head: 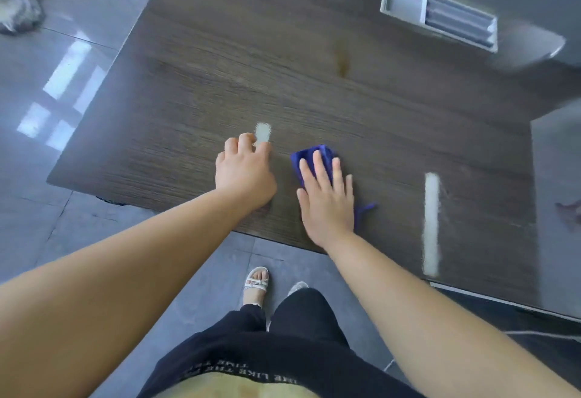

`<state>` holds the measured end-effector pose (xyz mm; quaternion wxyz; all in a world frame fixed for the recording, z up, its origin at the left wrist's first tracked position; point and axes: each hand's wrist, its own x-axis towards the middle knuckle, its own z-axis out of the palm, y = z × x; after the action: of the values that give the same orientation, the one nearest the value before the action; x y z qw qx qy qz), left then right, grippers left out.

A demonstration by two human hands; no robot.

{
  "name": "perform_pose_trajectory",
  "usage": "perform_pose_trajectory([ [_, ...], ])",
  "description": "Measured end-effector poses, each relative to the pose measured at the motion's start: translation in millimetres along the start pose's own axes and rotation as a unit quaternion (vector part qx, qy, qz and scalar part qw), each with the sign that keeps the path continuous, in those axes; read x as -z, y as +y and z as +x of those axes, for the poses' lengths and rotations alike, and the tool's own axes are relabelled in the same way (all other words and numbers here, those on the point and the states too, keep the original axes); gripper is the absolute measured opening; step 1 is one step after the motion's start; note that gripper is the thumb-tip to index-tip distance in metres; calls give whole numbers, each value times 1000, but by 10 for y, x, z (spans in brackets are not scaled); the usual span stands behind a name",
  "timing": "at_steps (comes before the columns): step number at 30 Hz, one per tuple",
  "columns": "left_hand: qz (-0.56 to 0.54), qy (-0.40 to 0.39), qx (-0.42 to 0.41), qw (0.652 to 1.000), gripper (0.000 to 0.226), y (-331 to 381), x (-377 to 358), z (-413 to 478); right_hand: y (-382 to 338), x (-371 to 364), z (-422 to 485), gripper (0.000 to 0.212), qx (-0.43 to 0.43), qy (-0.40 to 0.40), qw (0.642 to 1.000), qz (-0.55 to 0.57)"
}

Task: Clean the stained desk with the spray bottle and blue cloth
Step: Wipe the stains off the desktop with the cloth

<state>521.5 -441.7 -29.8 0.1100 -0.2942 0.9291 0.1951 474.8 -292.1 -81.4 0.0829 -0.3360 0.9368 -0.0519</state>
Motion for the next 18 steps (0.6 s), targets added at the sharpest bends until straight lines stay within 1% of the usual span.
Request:
perform_pose_trajectory([
  [1, 5, -9, -14, 1000, 41, 54, 19, 56, 79, 11, -58, 52, 107, -27, 993, -31],
  [2, 10, -21, -27, 999, 40, 101, 34, 110, 240, 50, -75, 52, 200, -56, 977, -49],
  [3, 15, -36, -38, 999, 42, 159, 45, 168, 450, 99, -70, 52, 256, -77, 962, -53],
  [4, 19, -49, -47, 998, 45, 204, 52, 223, 647, 150, -56, 51, 273, -90, 957, -53],
  [5, 24, -59, -54, 997, 49, 255, 62, 292, 848, 192, -13, 50, 247, -79, 964, -56],
  [6, 27, -65, -59, 996, 52, 298, 68, 348, 1011, 239, 53, 49, 189, -72, 978, -56],
  [8, 29, -62, -59, 996, 50, 354, 78, 468, 1123, 275, 260, 49, 7, -66, 997, -28],
  [9, 30, -58, -56, 996, 49, 362, 83, 520, 1049, 268, 370, 50, -93, -43, 995, -7],
  [10, 30, -54, -50, 997, 50, 357, 91, 567, 896, 247, 466, 52, -171, -22, 985, 1],
  [11, 31, -51, -43, 997, 51, 357, 97, 623, 724, 227, 553, 53, -210, -13, 978, 3],
  [12, 34, -46, -36, 998, 52, 344, 108, 672, 558, 195, 597, 54, -199, -5, 980, 0],
  [13, 38, -42, -33, 998, 52, 335, 127, 726, 432, 170, 602, 54, -138, 0, 990, -3],
  [14, 42, -37, -32, 998, 53, 331, 153, 799, 391, 159, 586, 54, -39, -14, 999, -14],
  [15, 43, -33, -31, 998, 54, 327, 185, 870, 436, 183, 558, 54, 73, -40, 996, -36],
  [16, 39, -30, -30, 998, 56, 321, 219, 941, 586, 224, 571, 53, 173, -54, 982, -57],
  [17, 34, -28, -29, 999, 59, 319, 255, 1000, 780, 272, 610, 51, 236, -55, 968, -68],
  [18, 27, -26, -27, 999, 63, 323, 288, 1068, 981, 313, 670, 49, 255, -50, 963, -74],
])
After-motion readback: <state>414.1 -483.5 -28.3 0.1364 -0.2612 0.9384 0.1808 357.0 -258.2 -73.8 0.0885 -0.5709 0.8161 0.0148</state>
